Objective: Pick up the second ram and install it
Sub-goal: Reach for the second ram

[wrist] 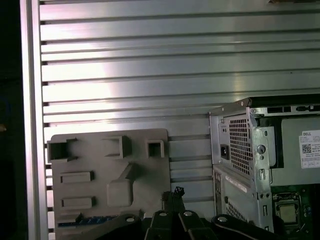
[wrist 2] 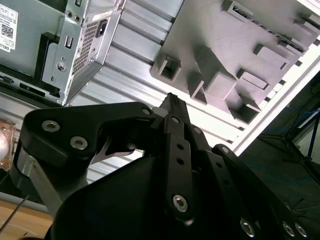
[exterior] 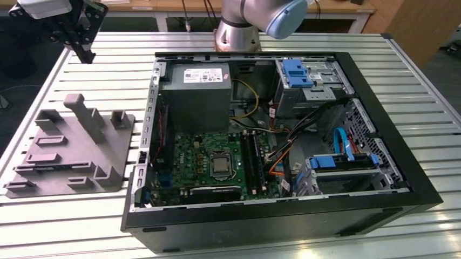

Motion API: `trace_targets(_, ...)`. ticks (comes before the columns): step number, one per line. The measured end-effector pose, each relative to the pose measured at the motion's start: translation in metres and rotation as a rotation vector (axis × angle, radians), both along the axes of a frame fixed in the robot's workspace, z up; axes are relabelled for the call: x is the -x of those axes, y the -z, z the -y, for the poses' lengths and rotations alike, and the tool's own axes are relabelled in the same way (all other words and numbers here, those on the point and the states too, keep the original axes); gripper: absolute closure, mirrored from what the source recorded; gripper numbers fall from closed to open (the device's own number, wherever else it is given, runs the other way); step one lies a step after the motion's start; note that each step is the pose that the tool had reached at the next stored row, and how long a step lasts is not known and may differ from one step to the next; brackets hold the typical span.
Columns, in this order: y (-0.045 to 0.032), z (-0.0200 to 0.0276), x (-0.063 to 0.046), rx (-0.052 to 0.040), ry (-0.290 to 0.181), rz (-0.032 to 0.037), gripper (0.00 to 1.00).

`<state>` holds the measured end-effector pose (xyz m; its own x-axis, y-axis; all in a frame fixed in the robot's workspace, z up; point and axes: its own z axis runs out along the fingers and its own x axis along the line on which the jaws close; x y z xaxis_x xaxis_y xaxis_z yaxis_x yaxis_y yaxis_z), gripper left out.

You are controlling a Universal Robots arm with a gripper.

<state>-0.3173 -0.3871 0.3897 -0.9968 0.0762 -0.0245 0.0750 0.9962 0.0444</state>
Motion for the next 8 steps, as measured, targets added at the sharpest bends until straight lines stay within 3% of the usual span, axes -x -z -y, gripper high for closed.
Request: trace_targets(8,0.0005,-0.0009,0.016,0.0,0.0,0.0,0.9)
